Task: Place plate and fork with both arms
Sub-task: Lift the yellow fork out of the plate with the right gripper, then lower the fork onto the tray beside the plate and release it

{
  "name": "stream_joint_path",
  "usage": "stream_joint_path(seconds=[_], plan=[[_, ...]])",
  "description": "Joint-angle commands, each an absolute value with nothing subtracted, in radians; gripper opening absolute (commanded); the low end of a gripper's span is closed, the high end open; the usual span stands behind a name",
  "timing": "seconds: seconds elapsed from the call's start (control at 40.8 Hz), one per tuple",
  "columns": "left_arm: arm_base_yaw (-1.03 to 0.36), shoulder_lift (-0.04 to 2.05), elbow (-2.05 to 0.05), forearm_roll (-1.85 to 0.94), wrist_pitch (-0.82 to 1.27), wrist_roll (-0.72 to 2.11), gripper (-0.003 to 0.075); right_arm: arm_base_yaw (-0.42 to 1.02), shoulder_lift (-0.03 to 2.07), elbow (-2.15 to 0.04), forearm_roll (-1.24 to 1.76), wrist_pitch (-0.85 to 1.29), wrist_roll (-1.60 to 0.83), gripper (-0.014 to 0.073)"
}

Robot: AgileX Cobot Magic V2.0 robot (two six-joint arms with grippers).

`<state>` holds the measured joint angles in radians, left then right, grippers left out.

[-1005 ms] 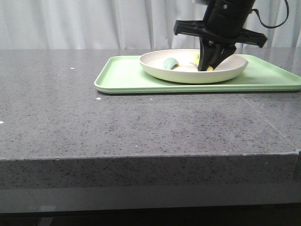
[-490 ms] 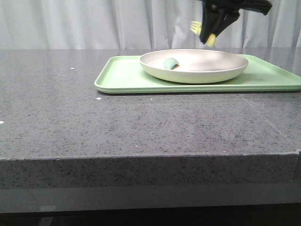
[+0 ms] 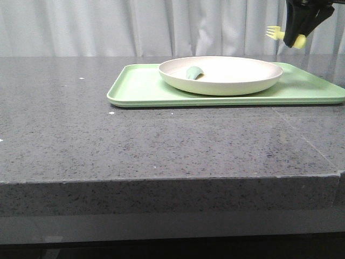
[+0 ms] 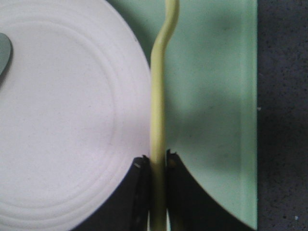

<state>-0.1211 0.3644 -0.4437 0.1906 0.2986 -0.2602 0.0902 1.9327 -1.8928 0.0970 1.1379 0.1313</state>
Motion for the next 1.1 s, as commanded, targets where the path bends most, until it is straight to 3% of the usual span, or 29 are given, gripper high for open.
stream_joint_path(seconds=[0.0,0.882,1.078], plan=[[-0.120,0.372,-0.472,0.193,0.219,-0.259,-0.0018,0.080,1.880,-1.896,0.077,1.112,0.114,0.0006],[-0.120,0.372,-0.472,0.193,0.219,-0.259,-0.0018,0.080,1.933,-1.828,-0.016,1.183,0.119,0.0010],[-0.120,0.372,-0.472,0.193,0.219,-0.259,-0.0018,0.080,1.933,-1.828,-0.014,1.195,0.119,0.0120]])
